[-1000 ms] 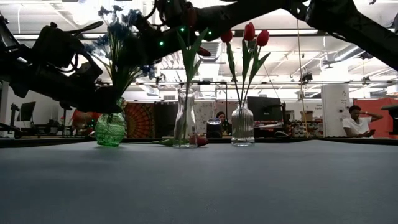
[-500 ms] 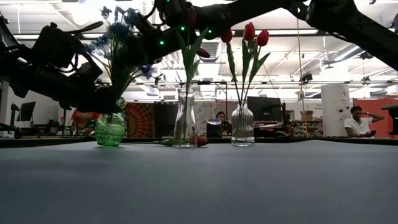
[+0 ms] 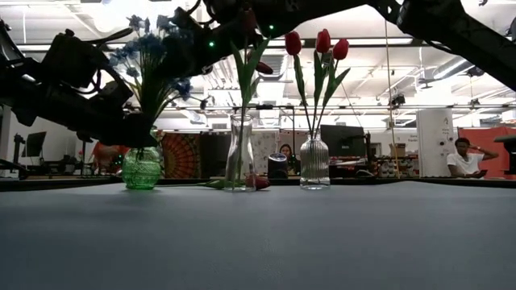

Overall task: Sort flowers into vase by color
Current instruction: Put the blue flowers into the green vase

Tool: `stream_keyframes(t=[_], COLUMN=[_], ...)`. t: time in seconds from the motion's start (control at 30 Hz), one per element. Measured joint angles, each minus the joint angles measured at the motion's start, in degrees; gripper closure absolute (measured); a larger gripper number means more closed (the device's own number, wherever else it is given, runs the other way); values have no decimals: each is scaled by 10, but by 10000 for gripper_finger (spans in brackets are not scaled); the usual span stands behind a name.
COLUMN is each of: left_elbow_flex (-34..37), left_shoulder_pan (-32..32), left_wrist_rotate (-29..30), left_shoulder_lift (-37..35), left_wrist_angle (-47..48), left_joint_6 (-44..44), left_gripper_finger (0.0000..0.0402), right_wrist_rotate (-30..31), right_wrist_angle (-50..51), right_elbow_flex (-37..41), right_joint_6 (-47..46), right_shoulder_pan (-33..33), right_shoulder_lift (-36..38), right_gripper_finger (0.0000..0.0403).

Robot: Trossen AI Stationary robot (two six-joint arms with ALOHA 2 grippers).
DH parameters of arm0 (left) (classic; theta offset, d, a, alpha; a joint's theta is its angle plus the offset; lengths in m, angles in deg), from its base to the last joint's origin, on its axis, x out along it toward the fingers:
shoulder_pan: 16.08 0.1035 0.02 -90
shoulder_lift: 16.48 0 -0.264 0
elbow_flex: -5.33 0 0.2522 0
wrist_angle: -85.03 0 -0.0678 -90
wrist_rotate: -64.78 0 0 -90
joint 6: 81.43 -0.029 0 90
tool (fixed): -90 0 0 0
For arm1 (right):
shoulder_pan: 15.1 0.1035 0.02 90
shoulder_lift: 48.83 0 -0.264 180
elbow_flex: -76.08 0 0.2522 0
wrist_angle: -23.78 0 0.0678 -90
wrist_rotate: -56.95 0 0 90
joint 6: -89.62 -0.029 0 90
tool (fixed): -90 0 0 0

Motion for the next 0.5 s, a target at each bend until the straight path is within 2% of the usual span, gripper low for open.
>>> stream_keyframes(t=[0.33,0.5], left_elbow_flex=[0,0], left_shoulder_pan=[0,-7], left_wrist_rotate=[15,17], left_shoulder_lift=[0,-6], left_wrist_angle=[18,49], left_joint_6=[1,31], left_gripper_finger=[143,138], right_wrist_rotate=[1,1], right_wrist_angle=[50,74], right_elbow_flex=[-34,-47], right_joint_6=[-9,-15], right_shoulder_pan=[1,1], right_shoulder_lift=[0,0], right_gripper_finger=[168,150])
